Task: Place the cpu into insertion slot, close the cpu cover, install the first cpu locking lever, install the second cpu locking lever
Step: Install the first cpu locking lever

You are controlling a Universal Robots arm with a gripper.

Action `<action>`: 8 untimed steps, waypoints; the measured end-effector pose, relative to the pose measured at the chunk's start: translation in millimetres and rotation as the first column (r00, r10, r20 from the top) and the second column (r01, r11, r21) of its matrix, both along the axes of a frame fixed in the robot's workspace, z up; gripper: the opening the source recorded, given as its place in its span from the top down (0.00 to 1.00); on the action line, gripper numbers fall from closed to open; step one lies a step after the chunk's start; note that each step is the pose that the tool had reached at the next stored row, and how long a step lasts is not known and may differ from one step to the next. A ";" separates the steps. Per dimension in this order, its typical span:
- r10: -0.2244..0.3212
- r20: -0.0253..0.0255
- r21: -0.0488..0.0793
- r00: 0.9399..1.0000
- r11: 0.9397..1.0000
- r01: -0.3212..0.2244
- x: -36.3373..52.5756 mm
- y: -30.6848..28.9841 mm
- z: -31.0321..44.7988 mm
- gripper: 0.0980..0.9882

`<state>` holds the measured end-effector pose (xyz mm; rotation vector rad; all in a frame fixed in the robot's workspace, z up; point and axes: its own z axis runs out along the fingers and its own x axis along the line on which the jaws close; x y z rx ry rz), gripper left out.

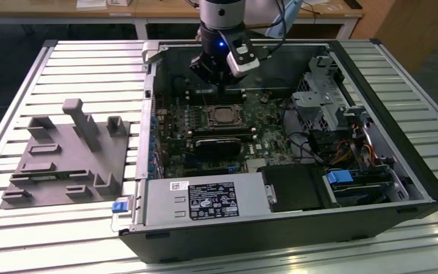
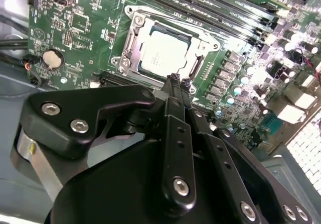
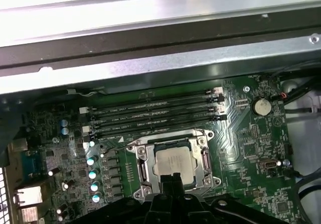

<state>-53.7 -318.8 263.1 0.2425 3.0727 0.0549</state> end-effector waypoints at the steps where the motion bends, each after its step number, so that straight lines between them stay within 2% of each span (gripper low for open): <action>1: 0.016 0.000 0.000 1.000 1.000 -0.016 -0.1 0.0 0.0 0.99; 6: 0.104 0.000 0.000 0.995 0.995 -0.104 -0.1 0.0 -0.3 0.99; 8: 0.116 0.000 -0.001 0.993 0.993 -0.116 0.1 0.0 -0.3 0.99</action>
